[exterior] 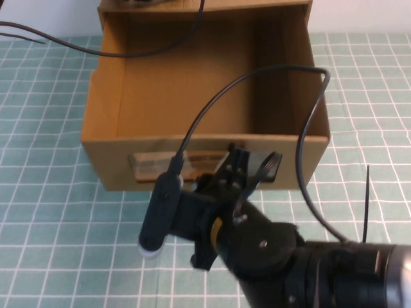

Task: Open the shoe box
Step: 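Pull the top drawer of the cardboard box fully open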

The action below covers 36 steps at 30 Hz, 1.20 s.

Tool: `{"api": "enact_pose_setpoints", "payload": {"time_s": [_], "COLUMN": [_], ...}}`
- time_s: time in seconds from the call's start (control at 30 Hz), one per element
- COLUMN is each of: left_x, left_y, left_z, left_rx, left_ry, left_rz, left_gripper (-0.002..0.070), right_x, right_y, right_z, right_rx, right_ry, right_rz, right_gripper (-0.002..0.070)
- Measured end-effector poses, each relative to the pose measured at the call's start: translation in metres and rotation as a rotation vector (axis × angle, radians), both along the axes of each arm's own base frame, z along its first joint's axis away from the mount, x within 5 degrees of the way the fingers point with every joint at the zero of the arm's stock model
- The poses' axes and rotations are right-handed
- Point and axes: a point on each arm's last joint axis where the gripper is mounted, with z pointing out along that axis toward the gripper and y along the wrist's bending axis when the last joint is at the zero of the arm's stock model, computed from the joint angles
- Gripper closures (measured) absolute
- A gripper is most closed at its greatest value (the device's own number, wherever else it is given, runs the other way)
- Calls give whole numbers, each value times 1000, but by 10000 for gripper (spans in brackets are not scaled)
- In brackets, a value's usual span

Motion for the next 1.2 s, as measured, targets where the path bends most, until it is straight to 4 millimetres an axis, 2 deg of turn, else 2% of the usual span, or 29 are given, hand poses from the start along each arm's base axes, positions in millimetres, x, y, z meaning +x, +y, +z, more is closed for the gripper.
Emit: {"api": "enact_pose_setpoints", "payload": {"time_s": [0.13,0.53,0.63,0.77,0.83,0.9,1.0,1.1,1.2], "left_x": [0,1,2,-1,-4,-8,-18,-33,-59], "left_y": [0,0,0,1,3,5,13,22,27], "left_z": [0,0,0,7,11,19,34,59,93], "left_rx": [4,1,-2,-3,11,35,83,115,110], "left_ry": [-1,-3,-10,-27,-43,-66,-108,-166,-229], "left_rz": [1,9,16,23,30,39,59,89,112], "left_gripper": [680,680,680,680,680,680,680,680,680], "right_x": [-12,-7,-6,-7,-8,-9,-14,-22,-33], "right_y": [7,1,0,1,2,4,3,-2,-12], "right_z": [-1,-4,-5,-10,-10,-9,6,35,65], "right_rx": [10,-10,16,30,31,41,101,211,340], "right_ry": [16,1,22,52,51,56,64,66,79], "right_rz": [30,-59,-74,-78,-60,-29,39,113,177], "right_gripper": [570,569,494,277,211,181,162,157,155]}}
